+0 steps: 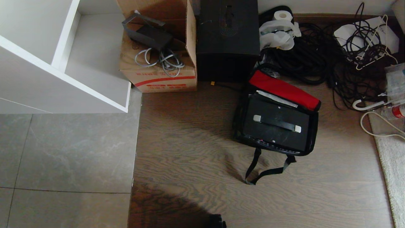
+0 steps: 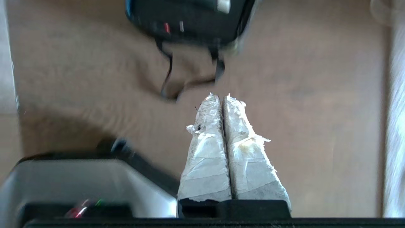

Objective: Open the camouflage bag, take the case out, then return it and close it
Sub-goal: Grip the handle

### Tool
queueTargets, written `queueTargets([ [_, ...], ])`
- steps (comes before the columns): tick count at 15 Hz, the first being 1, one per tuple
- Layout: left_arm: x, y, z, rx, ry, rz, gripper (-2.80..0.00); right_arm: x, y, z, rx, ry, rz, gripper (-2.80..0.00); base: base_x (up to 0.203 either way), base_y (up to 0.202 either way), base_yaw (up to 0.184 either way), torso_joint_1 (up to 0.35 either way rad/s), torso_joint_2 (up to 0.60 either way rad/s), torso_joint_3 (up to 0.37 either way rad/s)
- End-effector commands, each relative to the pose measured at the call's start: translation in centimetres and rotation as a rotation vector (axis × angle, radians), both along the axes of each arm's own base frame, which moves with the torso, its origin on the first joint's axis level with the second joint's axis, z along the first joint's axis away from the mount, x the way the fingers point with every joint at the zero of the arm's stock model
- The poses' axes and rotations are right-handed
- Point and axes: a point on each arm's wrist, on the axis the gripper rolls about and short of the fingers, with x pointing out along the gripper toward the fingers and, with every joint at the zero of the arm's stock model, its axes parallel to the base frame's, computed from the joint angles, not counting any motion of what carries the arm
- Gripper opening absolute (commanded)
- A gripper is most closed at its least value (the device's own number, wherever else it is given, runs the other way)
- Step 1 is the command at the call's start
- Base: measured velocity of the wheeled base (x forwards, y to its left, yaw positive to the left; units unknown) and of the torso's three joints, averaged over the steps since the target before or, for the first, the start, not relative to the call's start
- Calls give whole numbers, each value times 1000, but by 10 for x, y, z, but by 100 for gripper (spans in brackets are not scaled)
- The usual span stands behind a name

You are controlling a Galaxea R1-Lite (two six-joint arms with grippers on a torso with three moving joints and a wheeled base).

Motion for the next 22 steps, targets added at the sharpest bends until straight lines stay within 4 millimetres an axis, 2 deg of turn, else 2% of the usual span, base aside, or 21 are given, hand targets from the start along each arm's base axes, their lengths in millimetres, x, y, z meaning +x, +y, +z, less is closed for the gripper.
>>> queueTargets([
  [1,1,0,-3,-1,8,2,-280,26,0,7,66,177,-16,-280,0,0,0,0,0,0],
  [6,1,0,-3,-1,8,2,-280,76,4,6,173,467,11,-280,0,0,0,0,0,0],
  [8,1,0,-3,-1,8,0,-280,108,6,6,223,574,-3,-280,0,0,0,0,0,0],
  [10,1,0,-3,-1,9,0,-280,148,8,1,250,637,-21,-280,0,0,0,0,0,0],
  [15,1,0,-3,-1,8,1,-280,273,0,-17,264,548,-113,-280,0,0,0,0,0,0],
  [18,1,0,-3,-1,8,1,-280,332,-12,-27,271,423,-134,-280,0,0,0,0,0,0],
  [20,1,0,-3,-1,8,2,-280,355,-21,-30,227,350,-126,-280,0,0,0,0,0,0],
  [22,1,0,-3,-1,8,0,-280,367,-27,-38,154,320,-78,-280,0,0,0,0,0,0],
])
